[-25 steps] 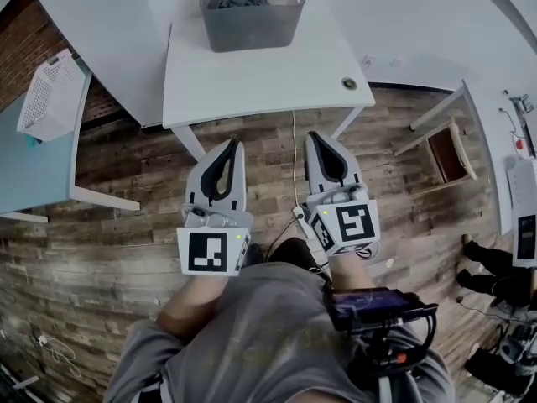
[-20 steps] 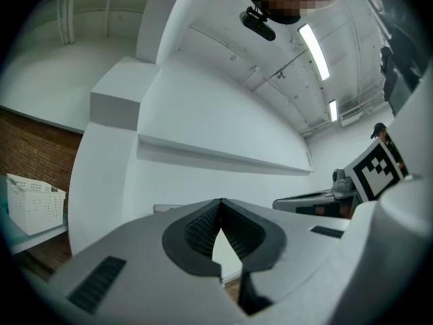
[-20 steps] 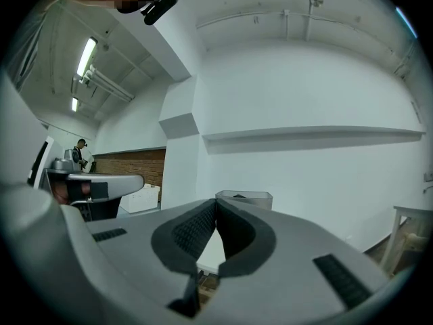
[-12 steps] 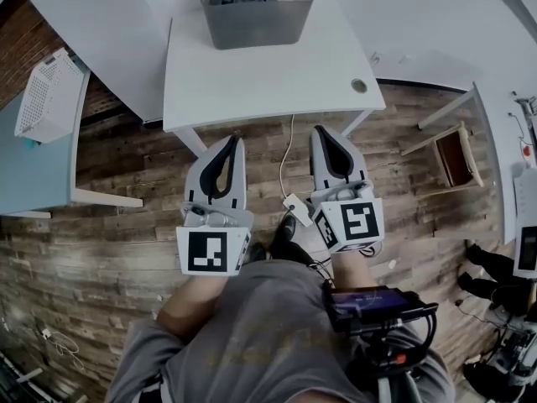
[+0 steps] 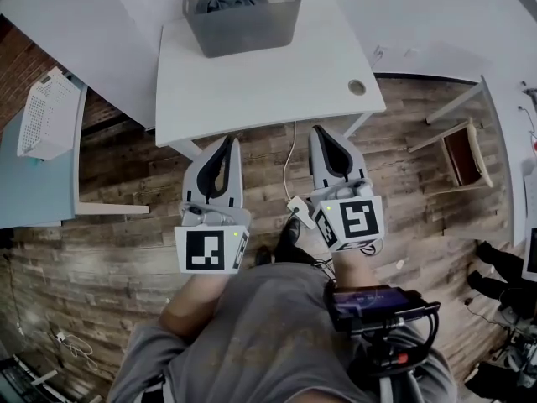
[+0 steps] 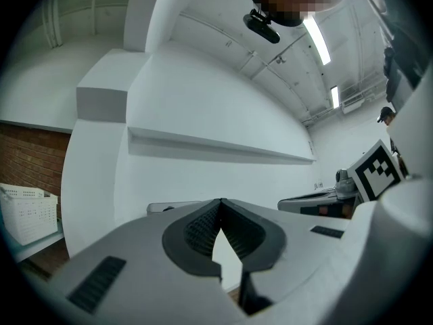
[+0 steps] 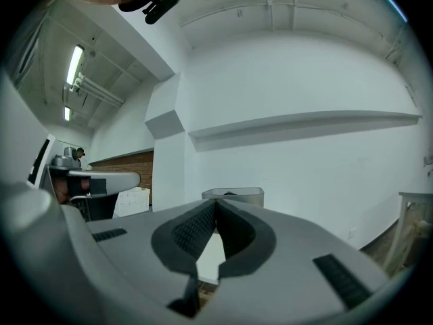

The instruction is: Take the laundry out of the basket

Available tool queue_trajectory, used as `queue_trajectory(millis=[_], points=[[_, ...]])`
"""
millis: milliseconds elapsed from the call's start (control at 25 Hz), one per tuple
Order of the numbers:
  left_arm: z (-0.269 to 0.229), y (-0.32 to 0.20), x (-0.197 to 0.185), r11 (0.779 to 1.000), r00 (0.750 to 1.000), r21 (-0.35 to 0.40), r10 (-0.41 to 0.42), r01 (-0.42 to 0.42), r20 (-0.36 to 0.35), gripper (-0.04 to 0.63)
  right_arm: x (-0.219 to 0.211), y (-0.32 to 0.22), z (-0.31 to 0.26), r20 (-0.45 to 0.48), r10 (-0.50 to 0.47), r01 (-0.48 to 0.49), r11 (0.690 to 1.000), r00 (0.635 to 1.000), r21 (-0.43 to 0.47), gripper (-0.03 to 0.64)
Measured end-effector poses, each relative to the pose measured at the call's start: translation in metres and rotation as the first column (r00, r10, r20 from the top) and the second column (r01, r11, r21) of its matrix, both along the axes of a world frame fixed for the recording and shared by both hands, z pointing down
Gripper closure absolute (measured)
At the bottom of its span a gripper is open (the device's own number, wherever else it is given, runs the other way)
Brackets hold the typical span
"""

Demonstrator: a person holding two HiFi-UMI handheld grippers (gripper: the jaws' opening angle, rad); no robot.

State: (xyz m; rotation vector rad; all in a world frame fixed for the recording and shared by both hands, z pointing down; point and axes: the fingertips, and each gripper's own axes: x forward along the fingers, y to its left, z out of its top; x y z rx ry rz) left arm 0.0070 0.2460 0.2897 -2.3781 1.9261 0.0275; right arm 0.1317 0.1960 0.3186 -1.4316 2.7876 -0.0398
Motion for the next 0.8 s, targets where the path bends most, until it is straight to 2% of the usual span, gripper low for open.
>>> queue_trajectory(millis=[440, 600, 800], points=[[-0.007, -0.074, 0.054, 1.000, 0.999, 0.001, 0.004, -0.004, 0.044, 0.588, 0.052, -0.067, 0.000, 0.028, -0.009, 0.009, 1.000, 1.000, -0.003, 0.609], [-0.008, -0.093, 0.060, 1.000, 0.998, 0.006, -0.003, 0.003, 0.060, 0.588, 0.059, -0.087, 0.001, 0.031, -0.014, 0.014, 1.000, 0.999, -0.007, 0.609], [-0.010, -0.115, 0.052, 1.000, 0.999, 0.007, -0.024, 0.023, 0.046, 0.588, 0.052, -0.113, -0.003, 0.032, -0.026, 0.025, 1.000, 0.999, 0.006, 0.609]])
